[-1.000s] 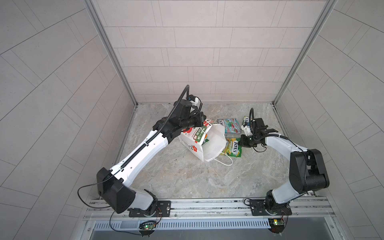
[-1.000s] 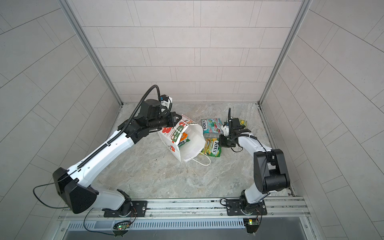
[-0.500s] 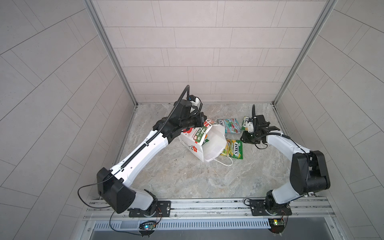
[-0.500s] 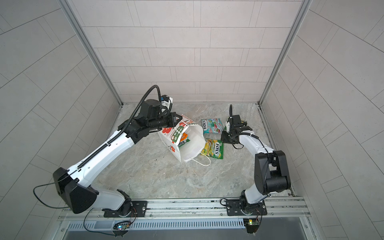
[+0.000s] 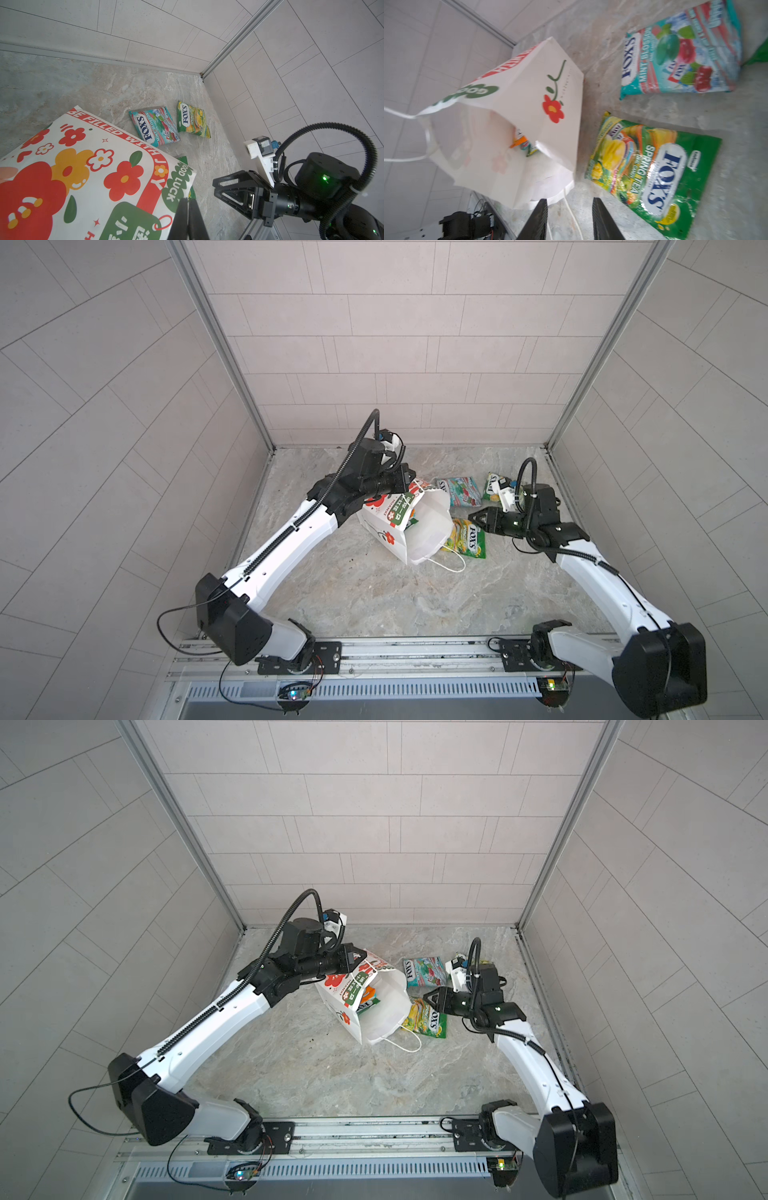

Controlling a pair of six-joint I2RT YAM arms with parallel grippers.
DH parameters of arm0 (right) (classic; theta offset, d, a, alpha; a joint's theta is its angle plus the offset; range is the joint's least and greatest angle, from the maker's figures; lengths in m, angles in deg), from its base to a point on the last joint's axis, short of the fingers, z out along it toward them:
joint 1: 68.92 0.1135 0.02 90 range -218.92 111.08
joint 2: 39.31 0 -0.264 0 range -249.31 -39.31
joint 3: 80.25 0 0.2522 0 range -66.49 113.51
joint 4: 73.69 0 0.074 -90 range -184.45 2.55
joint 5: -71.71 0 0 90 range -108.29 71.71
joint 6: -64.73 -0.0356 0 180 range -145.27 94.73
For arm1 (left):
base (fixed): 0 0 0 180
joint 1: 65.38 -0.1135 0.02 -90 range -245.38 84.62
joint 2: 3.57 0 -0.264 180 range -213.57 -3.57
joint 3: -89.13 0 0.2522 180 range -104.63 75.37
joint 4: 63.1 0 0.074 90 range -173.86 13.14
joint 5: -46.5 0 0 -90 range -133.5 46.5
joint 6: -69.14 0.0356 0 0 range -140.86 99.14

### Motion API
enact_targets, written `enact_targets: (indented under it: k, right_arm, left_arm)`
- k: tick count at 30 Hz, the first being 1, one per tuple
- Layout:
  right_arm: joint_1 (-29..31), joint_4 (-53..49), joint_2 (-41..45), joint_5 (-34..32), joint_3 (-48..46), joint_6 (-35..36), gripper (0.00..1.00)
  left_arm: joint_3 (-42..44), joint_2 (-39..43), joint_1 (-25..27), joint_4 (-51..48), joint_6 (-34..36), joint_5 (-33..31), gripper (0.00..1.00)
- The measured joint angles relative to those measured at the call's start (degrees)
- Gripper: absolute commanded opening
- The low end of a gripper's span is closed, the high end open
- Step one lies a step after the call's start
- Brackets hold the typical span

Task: Take the snacks out of the paper bag
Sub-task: 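Move the right gripper back into the bag's mouth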

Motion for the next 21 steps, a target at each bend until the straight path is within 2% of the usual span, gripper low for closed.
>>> enact_targets:
  k: [4,9,16,21]
  right_arm:
    - [6.12,5.99,4.98,0.46,-3.02,-4.79,0.37]
    - [14.49,9.51,4.81,-1.60,-3.19,-7.02,0.37]
    - [24.87,10.21,-4.22,-6.75,-0.61,-7.02,0.37]
    - [28.41,10.36,-10.58,-10.78,1.95,-7.58,0.36]
  left_arm:
    - [0.00,-0.09,0.00,0.87,-0.42,0.37,0.00]
    - [0.00,-0.52,0.00,1.42,-1.03,0.79,0.00]
    - [0.00,-0.85,0.00,2.16,-1.51,1.07,0.00]
    - [0.00,-0.85,0.00,2.43,-1.51,1.22,0.00]
